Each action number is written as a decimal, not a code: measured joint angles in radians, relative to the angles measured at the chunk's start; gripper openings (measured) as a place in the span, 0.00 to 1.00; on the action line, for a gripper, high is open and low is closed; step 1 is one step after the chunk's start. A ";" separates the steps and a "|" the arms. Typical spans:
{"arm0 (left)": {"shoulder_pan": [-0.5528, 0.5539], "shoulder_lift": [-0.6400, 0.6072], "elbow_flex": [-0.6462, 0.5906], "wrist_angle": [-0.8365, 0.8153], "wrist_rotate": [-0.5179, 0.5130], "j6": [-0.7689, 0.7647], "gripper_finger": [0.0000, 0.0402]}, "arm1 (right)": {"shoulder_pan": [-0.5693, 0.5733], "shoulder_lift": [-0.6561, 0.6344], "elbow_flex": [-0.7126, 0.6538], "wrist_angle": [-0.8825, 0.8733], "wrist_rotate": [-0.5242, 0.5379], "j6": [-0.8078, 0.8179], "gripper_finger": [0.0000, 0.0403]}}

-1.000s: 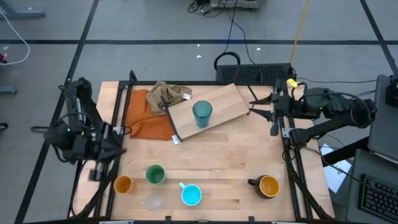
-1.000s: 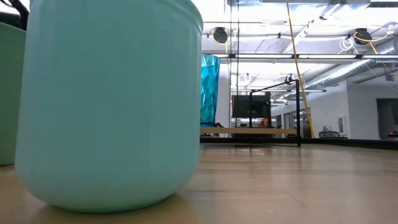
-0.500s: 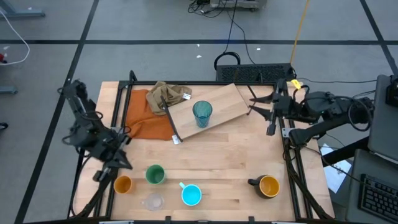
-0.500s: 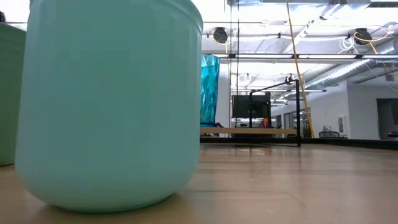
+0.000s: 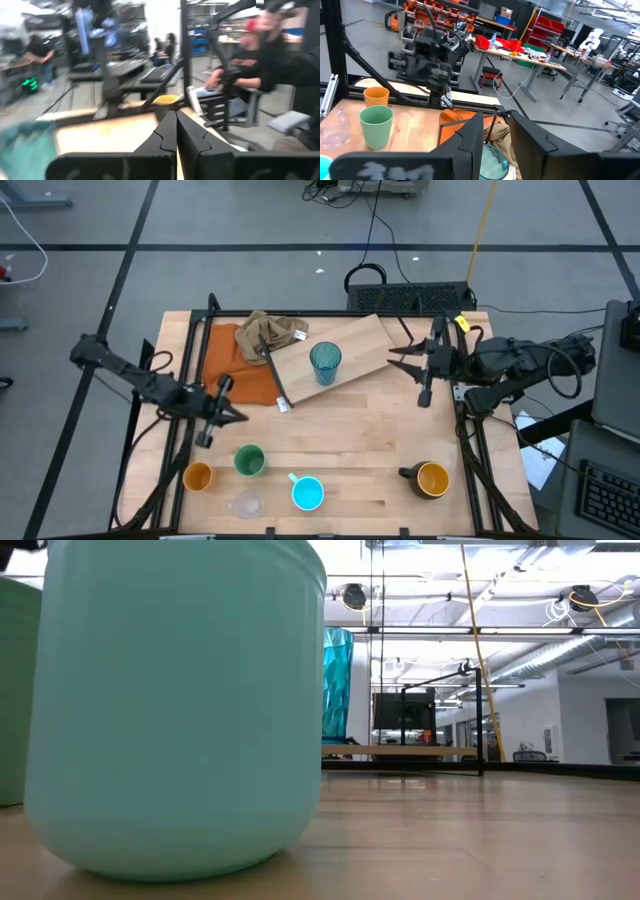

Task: Stack small to large cups/mugs on shelf
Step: Put the green cup on the shelf

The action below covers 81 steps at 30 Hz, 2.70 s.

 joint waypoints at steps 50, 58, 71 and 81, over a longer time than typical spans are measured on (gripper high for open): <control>0.036 -0.467 -0.101 -0.220 -0.087 -0.031 0.04 | -0.097 0.123 -0.734 0.961 0.042 0.095 0.00; 0.036 -0.467 -0.101 -0.221 -0.086 -0.018 0.01 | -0.130 0.250 -0.734 1.091 0.042 0.114 0.00; 0.036 -0.467 -0.100 -0.243 -0.086 -0.023 0.03 | -0.191 0.387 -0.734 1.139 0.043 0.183 0.00; 0.036 -0.467 -0.100 -0.246 -0.079 -0.023 0.05 | -0.218 0.458 -0.713 1.183 0.040 0.176 0.00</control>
